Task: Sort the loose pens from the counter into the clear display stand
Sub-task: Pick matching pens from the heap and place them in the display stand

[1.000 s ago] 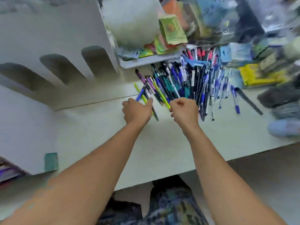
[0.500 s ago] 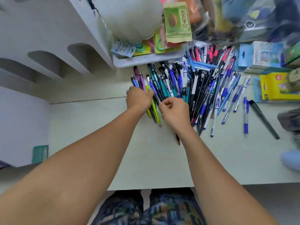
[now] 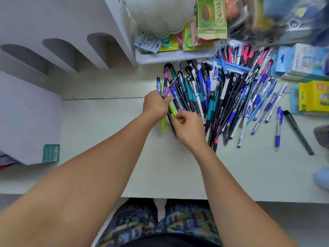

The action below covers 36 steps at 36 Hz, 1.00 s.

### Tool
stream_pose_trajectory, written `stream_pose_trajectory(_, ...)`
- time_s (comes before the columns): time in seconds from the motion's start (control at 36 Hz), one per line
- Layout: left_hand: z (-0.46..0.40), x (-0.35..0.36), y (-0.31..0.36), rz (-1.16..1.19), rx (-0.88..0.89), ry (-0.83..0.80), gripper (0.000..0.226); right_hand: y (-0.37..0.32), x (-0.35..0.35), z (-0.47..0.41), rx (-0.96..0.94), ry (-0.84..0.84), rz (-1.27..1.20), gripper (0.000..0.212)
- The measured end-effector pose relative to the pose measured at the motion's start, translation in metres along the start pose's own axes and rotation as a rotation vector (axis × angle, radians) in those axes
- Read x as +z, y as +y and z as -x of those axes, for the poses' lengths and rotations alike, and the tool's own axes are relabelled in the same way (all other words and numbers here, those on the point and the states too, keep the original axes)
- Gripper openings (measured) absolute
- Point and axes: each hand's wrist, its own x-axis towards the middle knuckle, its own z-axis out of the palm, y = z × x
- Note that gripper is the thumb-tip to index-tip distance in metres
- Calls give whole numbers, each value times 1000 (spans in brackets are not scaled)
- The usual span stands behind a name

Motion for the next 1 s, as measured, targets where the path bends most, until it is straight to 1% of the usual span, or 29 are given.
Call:
stream_pose_trajectory(0.06,1,-3,-9,99,-3,-10,17,1,3,2,4,15,-2,11)
stream_pose_trajectory(0.14,5,-6,-30,409,-61,-108,3,3,8,3,28,40,-5,12)
stream_pose_trajectory(0.17,8,-9,-37,476,-86,-141,5,2,11,3,35,52,12,18)
stream_pose_trajectory(0.25,16,-18,-59,543,-98,-179,10,-5,21,3,40,72,172,40)
stream_pose_trajectory(0.31,20,-23,-73,606,-122,-197,12,-14,27,3,40,74,265,46)
stream_pose_trajectory(0.36,25,-30,-86,682,-151,-236,8,-19,30,2,29,94,315,42)
stream_pose_trajectory(0.44,36,-47,-101,788,-181,-311,22,-25,34,3,9,142,361,37)
stream_pose_trajectory(0.5,46,-59,-106,819,-177,-359,30,-29,35,3,9,165,375,34)
stream_pose_trajectory(0.61,62,-81,-111,861,-176,-385,29,-38,32,-4,70,210,369,26)
stream_pose_trajectory(0.67,68,-91,-112,901,-154,-392,27,-43,36,-9,71,191,463,23)
stream_pose_trajectory(0.75,76,-105,-114,957,-147,-420,23,-55,47,-13,78,126,684,21)
stream_pose_trajectory(0.86,85,-126,-121,1009,-124,-459,19,-69,64,-2,67,-65,892,21)
stream_pose_trajectory(0.89,87,-133,-125,1011,-119,-469,19,-71,67,3,68,-102,905,23)
stream_pose_trajectory(0.94,91,-144,-134,1016,-103,-488,20,-73,70,11,101,-163,839,21)
stream_pose_trajectory(0.97,92,-150,-139,1018,-88,-495,21,-78,72,17,114,-173,767,18)
stream_pose_trajectory(1.0,92,-157,-145,1017,-69,-494,22,-85,75,25,127,-166,647,20)
